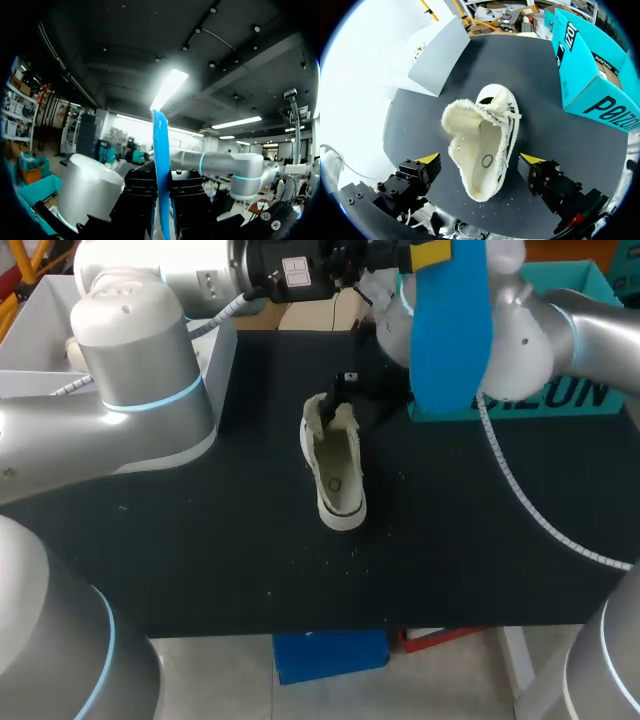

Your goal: Take the shoe out of the shoebox, open the shoe tongue, remove and reinsert the insole, then place the shoe into the shoebox

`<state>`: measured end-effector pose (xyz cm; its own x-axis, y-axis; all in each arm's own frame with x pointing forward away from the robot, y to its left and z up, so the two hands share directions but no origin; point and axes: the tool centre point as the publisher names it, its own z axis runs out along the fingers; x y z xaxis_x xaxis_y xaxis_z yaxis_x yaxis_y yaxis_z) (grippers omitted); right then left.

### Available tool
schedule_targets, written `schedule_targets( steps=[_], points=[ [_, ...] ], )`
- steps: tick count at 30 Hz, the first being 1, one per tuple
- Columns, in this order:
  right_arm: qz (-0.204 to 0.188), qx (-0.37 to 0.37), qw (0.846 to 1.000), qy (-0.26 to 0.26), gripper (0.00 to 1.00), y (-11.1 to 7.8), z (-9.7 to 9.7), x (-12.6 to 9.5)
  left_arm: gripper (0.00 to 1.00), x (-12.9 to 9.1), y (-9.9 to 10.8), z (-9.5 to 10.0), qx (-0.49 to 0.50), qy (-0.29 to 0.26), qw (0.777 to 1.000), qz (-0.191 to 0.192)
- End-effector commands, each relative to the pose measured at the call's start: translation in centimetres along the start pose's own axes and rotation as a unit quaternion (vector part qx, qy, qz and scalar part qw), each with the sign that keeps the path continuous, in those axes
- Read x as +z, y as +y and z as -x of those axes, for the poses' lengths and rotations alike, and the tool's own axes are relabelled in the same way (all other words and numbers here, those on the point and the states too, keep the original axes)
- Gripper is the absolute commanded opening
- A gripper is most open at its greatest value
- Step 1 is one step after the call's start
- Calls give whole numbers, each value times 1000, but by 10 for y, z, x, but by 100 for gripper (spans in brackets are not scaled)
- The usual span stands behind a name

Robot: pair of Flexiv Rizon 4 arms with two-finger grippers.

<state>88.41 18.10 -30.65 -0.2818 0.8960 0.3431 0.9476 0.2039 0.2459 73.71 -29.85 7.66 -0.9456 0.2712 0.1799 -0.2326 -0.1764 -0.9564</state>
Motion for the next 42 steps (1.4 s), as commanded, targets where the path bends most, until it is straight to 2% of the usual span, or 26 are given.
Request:
schedule_targets(
  steps=[1, 13, 27, 34, 42],
  points=[
    [4, -74, 974, 214, 100, -6, 7, -14, 0, 1, 1, 0, 1, -2, 1000, 0],
    [5, -66, 974, 217, 100, -6, 7, -15, 0, 1, 1, 0, 1, -2, 1000, 0],
    [61, 4, 961, 269, 100, 2, 7, -39, 0, 1, 1, 0, 1, -2, 1000, 0],
    [68, 36, 948, 309, 100, 0, 1, -49, 0, 1, 1, 0, 1, -2, 1000, 0],
    [60, 70, 924, 370, 100, -4, -3, -54, 0, 1, 1, 0, 1, -2, 1000, 0]
  ],
)
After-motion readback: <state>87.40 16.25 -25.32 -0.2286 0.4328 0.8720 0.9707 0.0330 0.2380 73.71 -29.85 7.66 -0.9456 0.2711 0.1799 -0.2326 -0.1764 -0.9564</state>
